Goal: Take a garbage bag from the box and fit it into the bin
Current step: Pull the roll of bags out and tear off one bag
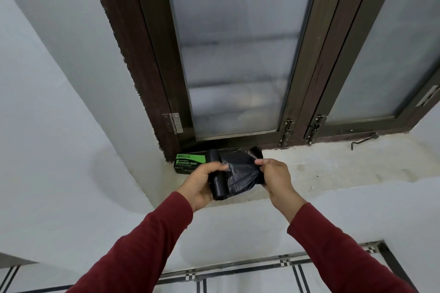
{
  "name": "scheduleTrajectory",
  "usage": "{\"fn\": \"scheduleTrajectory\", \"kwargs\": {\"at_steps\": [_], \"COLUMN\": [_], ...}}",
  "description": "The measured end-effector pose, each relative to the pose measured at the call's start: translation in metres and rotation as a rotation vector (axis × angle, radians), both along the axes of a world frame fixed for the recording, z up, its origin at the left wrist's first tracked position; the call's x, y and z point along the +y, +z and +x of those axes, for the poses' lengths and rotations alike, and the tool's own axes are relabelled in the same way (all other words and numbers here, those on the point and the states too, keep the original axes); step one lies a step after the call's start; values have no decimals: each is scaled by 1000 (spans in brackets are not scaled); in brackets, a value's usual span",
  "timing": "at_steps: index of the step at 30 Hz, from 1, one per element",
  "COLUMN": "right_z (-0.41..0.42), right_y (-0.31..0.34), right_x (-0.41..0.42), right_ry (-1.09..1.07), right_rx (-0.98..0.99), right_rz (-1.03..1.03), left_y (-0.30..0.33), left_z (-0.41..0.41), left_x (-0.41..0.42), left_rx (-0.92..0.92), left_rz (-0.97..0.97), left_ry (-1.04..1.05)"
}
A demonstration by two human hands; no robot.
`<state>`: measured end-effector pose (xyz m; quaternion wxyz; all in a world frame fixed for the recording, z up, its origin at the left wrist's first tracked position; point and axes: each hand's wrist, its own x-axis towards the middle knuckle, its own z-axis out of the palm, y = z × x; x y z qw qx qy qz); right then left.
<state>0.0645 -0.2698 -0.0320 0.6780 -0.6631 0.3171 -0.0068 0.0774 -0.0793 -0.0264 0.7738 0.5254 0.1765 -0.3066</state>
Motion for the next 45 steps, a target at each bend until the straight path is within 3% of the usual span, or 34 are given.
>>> {"fn": "scheduleTrajectory", "kwargs": {"at_steps": [6,13,17,21,23,27,31,35,38,45], "right_z": [-5,-2,-6,-13,-13,-13,-9,-10,-12,-5], "right_y": [5,-3,-2,2,5,11,9,16,17,16], "right_x": [0,-19,-21,-8,1,15,6,3,13,2], "right_ry": [229,369,399,334,346,373,269,357,447,198], "right_rx": [70,-15,166,55,-54,-37,-58,65,92,16], "right_rz": [-248,-525,-856,-1035,-926,-189,-230,29,91,231], "left_y": [0,5,5,5,8,9,9,9,12,13], "left_z": [1,2,3,2,3,6,6,6,6,12], "left_x": [4,5,4,-2,-6,-12,-13,-13,-17,-17], "left_rx": [70,61,51,8,-9,-54,-87,-92,-79,-47], "left_rz": [19,69,52,41,13,-15,50,30,4,13], "left_ry": [43,13,-4,11,-12,-58,-51,-53,-67,2]}}
